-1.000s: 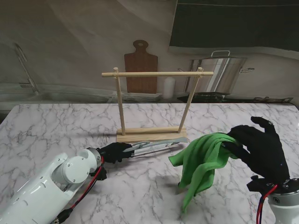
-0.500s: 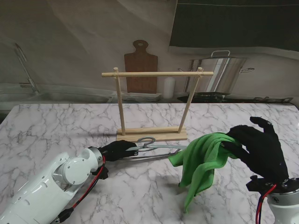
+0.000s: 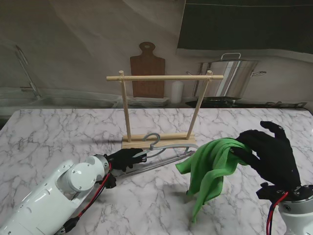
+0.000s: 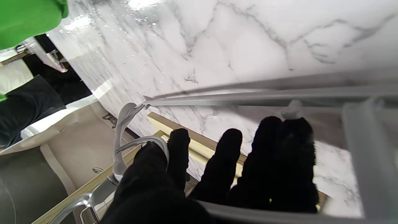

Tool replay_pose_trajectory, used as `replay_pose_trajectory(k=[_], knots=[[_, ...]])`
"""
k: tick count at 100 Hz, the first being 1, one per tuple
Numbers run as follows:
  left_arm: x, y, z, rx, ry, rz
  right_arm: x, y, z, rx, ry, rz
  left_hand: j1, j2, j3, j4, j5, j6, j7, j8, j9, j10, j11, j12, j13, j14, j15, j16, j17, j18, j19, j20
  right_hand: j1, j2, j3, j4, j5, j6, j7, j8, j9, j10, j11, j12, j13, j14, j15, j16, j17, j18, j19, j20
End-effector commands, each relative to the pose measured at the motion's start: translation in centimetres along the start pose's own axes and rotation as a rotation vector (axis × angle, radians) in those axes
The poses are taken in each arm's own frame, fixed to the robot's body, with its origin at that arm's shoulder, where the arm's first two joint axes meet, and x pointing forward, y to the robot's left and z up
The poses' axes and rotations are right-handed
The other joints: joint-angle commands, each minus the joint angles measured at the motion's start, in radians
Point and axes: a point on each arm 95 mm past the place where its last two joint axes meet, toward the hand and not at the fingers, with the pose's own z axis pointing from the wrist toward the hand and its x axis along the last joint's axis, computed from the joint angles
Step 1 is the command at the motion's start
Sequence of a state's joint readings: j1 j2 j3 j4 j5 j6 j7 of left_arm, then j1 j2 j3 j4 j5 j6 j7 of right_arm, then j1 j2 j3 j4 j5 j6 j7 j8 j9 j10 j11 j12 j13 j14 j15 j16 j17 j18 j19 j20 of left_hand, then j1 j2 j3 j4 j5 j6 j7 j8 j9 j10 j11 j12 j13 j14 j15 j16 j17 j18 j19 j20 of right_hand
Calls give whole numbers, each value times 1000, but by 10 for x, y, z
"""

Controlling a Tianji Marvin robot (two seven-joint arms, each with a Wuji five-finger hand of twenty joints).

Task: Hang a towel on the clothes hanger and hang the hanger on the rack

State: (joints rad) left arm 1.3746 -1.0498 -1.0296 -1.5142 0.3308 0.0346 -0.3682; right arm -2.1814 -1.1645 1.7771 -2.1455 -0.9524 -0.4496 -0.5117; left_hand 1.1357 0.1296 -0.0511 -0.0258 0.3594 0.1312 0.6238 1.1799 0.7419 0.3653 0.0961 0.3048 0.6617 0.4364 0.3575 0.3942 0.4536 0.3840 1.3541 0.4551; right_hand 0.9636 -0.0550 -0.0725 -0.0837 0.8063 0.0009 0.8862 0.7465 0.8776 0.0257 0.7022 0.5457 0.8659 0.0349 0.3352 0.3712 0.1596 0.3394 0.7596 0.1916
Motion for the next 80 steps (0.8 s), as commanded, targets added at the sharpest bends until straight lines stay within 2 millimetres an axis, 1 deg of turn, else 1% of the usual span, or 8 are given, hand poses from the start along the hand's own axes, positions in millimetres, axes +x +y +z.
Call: replay_pose_trajectory(k=[1, 9, 20, 25, 33, 53, 68, 80], knots=[[5, 3, 3, -16, 18, -18, 1, 0, 2, -12, 5, 10, 26, 131, 3, -17, -24, -70, 16, 22, 47, 8, 16, 0, 32, 25, 24, -16, 40, 7, -404, -7, 101, 32, 46, 35, 47, -53, 21, 23, -4, 1, 12, 6, 9, 6, 7, 13, -8, 26, 1, 15], [8, 6, 6, -18, 43, -65, 2, 0, 5, -25, 7, 26, 31, 128, 4, -17, -20, -61, 19, 21, 67, 5, 22, 10, 50, 14, 34, -18, 50, 0, -383, -6, 101, 33, 45, 34, 46, -52, 21, 23, -5, -2, 12, 6, 7, 5, 6, 13, -10, 26, -1, 15], [13, 9, 11, -25, 69, -109, 3, 0, 12, -43, 9, 52, 36, 122, 5, -16, -13, -53, 22, 17, 87, 1, 28, 20, 69, 13, 43, -17, 57, -9, -365, -7, 100, 34, 45, 35, 44, -55, 22, 23, -6, -6, 14, 6, 6, 4, 7, 13, -13, 27, -3, 15], [15, 11, 13, -35, 79, -127, 4, -2, 16, -48, 5, 70, 38, 120, 5, -16, -11, -49, 22, 15, 87, 2, 27, 22, 67, 13, 42, -18, 55, -9, -362, -8, 101, 34, 46, 35, 42, -52, 22, 22, -8, -2, 14, 6, 5, 4, 6, 13, -15, 25, -5, 15], [19, 15, 18, -54, 89, -149, 2, -4, 21, -48, -1, 89, 41, 118, 6, -15, -7, -47, 22, 12, 91, 0, 26, 24, 70, 11, 42, -18, 55, -8, -357, -10, 100, 34, 45, 34, 41, -54, 23, 22, -9, -7, 15, 7, 5, 3, 7, 13, -14, 24, -5, 16], [30, 26, 33, -96, 109, -219, -4, -13, 32, -54, -51, 150, 45, 115, 6, -14, -6, -42, 20, 6, 82, -1, 19, 24, 52, 12, 32, -22, 33, -9, -357, -15, 103, 38, 46, 34, 35, -51, 26, 20, -16, -5, 19, 7, -3, 2, 7, 13, -20, 23, -9, 16], [43, 29, 42, -125, 141, -254, -11, -21, 43, -80, -52, 196, 49, 112, 6, -13, -1, -35, 20, 3, 87, -5, 19, 24, 51, 11, 30, -23, 26, -8, -359, -18, 98, 47, 44, 33, 22, -65, 29, 20, -30, -17, 19, 6, -15, -9, 3, 10, -29, 18, -17, 14], [53, 31, 44, -158, 170, -261, -21, -27, 53, -101, -58, 207, 52, 110, 7, -13, 1, -31, 19, 1, 89, -9, 19, 23, 53, 10, 29, -23, 23, -8, -357, -19, 92, 54, 43, 33, 12, -74, 36, 19, -36, -30, 23, 6, -18, -18, 1, 9, -31, 13, -22, 13]])
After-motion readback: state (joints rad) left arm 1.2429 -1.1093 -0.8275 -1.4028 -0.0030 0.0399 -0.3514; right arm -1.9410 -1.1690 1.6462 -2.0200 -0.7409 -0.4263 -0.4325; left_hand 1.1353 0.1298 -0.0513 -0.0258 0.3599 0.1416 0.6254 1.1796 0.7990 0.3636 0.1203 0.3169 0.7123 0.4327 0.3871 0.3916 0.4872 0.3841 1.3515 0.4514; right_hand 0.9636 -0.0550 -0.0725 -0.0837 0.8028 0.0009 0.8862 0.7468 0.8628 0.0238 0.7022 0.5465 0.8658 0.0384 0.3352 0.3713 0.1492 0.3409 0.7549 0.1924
